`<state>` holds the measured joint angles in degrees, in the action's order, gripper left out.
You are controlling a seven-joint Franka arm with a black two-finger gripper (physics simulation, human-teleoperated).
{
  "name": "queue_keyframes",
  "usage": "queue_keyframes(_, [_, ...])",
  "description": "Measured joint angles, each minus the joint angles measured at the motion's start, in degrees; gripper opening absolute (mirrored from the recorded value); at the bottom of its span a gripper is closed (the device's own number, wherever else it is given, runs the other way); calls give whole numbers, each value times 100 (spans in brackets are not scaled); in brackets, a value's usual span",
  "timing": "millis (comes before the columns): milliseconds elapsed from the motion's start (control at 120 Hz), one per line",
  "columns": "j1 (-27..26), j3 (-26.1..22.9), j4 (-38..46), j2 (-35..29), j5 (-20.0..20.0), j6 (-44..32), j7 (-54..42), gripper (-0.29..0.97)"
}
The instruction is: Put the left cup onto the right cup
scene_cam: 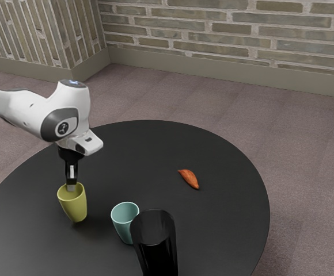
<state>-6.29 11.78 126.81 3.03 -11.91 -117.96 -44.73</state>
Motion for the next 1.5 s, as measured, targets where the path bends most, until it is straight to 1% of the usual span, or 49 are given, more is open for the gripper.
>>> queue_keyframes(142, [-60,-10,-282,-226,-8,42,59,-10])
queue_keyframes(292, [-174,-7,-779,-211,-14,225,151,-10])
queue_keyframes(433, [-408,-8,-1017,-165,-18,361,237,-11])
queue_keyframes(575, [-915,-7,-1257,-100,-25,442,325,-11])
queue_keyframes(767, [-1915,-11,-1415,-69,-19,582,458,-11])
queue_keyframes(867, [-2189,-20,-1409,-98,-14,695,534,-11])
queue_keyframes(967, [-2171,-34,-1404,-96,-16,776,600,-11])
queue_keyframes(1158, [-1742,-59,-1410,-89,-24,880,720,-11])
queue_keyframes(1250, [-1652,-60,-1417,-90,-45,914,772,-11])
queue_keyframes(1350, [-1733,-60,-1453,-90,-72,951,829,-11])
queue_keyframes(1500, [-2073,-57,-1462,-94,-59,1012,917,-11])
